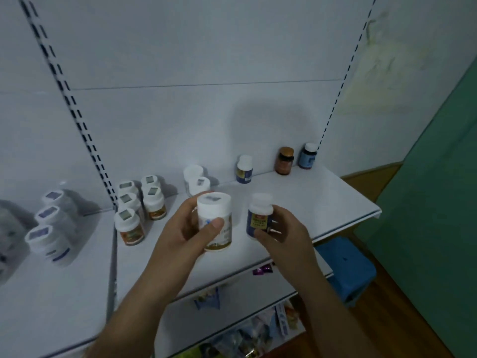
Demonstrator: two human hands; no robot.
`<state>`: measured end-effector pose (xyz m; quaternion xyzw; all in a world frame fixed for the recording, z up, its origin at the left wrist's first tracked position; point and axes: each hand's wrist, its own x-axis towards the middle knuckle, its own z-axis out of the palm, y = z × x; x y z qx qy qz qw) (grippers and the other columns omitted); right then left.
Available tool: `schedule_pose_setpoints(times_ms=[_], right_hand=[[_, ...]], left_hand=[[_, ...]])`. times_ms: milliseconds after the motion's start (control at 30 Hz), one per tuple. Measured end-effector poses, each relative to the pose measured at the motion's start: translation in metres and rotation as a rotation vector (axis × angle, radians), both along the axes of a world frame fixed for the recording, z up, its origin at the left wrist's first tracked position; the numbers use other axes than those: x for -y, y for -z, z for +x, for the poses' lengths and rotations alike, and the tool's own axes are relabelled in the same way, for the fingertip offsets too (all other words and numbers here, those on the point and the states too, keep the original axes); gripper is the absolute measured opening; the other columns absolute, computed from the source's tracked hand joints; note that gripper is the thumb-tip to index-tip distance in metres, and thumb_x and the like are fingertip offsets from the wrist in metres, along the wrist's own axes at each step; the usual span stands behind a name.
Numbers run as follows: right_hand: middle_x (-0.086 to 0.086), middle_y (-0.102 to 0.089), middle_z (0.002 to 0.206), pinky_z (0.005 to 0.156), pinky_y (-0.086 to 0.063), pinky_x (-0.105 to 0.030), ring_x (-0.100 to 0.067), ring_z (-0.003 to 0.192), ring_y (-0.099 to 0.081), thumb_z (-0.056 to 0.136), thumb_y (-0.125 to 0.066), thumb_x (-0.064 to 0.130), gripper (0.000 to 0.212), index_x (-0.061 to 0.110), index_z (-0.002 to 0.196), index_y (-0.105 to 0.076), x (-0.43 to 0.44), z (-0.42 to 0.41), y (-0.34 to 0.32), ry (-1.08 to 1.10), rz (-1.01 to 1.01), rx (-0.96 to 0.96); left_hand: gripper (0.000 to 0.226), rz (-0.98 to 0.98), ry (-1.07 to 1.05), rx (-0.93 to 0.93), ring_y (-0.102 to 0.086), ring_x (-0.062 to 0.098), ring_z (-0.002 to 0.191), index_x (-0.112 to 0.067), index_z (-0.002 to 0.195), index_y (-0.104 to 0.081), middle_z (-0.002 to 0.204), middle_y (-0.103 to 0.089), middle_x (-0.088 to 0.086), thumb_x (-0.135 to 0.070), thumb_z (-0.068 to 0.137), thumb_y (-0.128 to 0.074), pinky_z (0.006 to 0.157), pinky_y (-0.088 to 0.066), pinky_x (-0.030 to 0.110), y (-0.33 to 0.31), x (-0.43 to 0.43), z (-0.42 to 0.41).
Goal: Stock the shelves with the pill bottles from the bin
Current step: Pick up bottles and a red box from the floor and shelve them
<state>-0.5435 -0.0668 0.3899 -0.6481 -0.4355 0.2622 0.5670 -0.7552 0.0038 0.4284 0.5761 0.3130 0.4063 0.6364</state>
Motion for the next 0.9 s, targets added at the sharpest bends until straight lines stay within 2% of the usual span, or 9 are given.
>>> schedule_pose_setpoints(times_ms=[67, 200, 233, 300, 367, 467, 600, 733, 900], right_hand=[[0.011, -0.068, 0.122, 0.085, -0.055, -0.015, 0.001, 0.103, -0.067, 0.089, -0.081, 0.013, 0.05, 0.028, 0.131, -0.059, -0.028, 0.022, 0.009, 0.012, -0.033, 0.059], [0.004, -0.063, 0.129, 0.096, -0.055, -0.027, -0.004, 0.11, -0.064, 0.091, -0.079, 0.016, 0.052, 0.028, 0.135, -0.054, -0.077, 0.062, 0.024, -0.005, -0.075, 0.136], [0.004, -0.062, 0.129, 0.097, -0.054, -0.026, -0.005, 0.111, -0.063, 0.091, -0.078, 0.016, 0.052, 0.029, 0.135, -0.053, -0.089, 0.071, 0.027, -0.023, -0.083, 0.154], [0.005, -0.063, 0.129, 0.094, -0.049, -0.017, -0.006, 0.113, -0.062, 0.092, -0.077, 0.015, 0.052, 0.026, 0.137, -0.054, -0.111, 0.086, 0.031, -0.07, -0.099, 0.213], [0.004, -0.064, 0.128, 0.091, -0.045, -0.012, -0.008, 0.112, -0.062, 0.092, -0.075, 0.012, 0.051, 0.021, 0.138, -0.055, -0.131, 0.097, 0.035, -0.107, -0.109, 0.272], [0.004, -0.066, 0.12, 0.089, -0.047, -0.02, -0.01, 0.108, -0.064, 0.094, -0.071, 0.01, 0.04, 0.019, 0.132, -0.059, -0.15, 0.109, 0.04, -0.171, -0.118, 0.331], [0.005, -0.068, 0.111, 0.079, -0.045, -0.021, -0.011, 0.101, -0.065, 0.094, -0.071, 0.01, 0.034, 0.018, 0.124, -0.06, -0.163, 0.118, 0.044, -0.205, -0.137, 0.303], [0.007, -0.067, 0.105, 0.075, -0.042, -0.016, -0.01, 0.095, -0.063, 0.093, -0.072, 0.009, 0.035, 0.017, 0.125, -0.062, -0.169, 0.123, 0.046, -0.219, -0.133, 0.302], [0.008, -0.069, 0.1, 0.079, -0.049, -0.027, -0.008, 0.093, -0.065, 0.092, -0.071, 0.01, 0.026, 0.018, 0.116, -0.065, -0.174, 0.124, 0.045, -0.237, -0.124, 0.311]], left_hand=[[0.051, 0.024, -0.005, 0.003, -0.068, 0.021, 0.122, -0.039, 0.135, -0.064, 0.13, -0.073, -0.004, -0.028, 0.087, -0.078, 0.108, -0.052, 0.055, -0.006, -0.015, 0.012], [0.051, 0.111, -0.038, -0.044, -0.068, 0.018, 0.122, -0.036, 0.134, -0.063, 0.13, -0.072, -0.004, -0.026, 0.088, -0.082, 0.103, -0.056, 0.051, -0.016, -0.034, 0.026], [0.052, 0.128, -0.052, -0.054, -0.068, 0.017, 0.123, -0.036, 0.134, -0.062, 0.13, -0.072, -0.006, -0.029, 0.086, -0.081, 0.099, -0.059, 0.046, -0.019, -0.039, 0.029], [0.055, 0.166, -0.079, -0.085, -0.068, 0.014, 0.121, -0.035, 0.135, -0.061, 0.129, -0.072, -0.008, -0.035, 0.085, -0.083, 0.089, -0.063, 0.036, -0.023, -0.046, 0.036], [0.049, 0.186, -0.13, -0.098, -0.07, 0.01, 0.116, -0.031, 0.135, -0.06, 0.124, -0.074, -0.01, -0.024, 0.091, -0.082, 0.084, -0.061, 0.024, -0.027, -0.051, 0.043], [0.046, 0.203, -0.206, -0.122, -0.072, 0.006, 0.108, -0.025, 0.134, -0.06, 0.117, -0.076, -0.01, -0.007, 0.093, -0.072, 0.082, -0.057, 0.016, -0.033, -0.056, 0.057], [0.044, 0.201, -0.265, -0.164, -0.073, 0.008, 0.106, -0.029, 0.132, -0.061, 0.117, -0.076, -0.01, -0.01, 0.094, -0.073, 0.08, -0.06, 0.022, -0.038, -0.063, 0.074], [0.044, 0.259, -0.295, -0.238, -0.07, 0.012, 0.114, -0.029, 0.132, -0.06, 0.123, -0.074, -0.008, -0.012, 0.094, -0.075, 0.091, -0.059, 0.035, -0.036, -0.076, 0.084], [0.045, 0.365, -0.376, -0.376, -0.07, 0.011, 0.11, -0.032, 0.125, -0.06, 0.121, -0.069, -0.018, -0.018, 0.089, -0.082, 0.095, -0.06, 0.041, -0.041, -0.104, 0.085]])
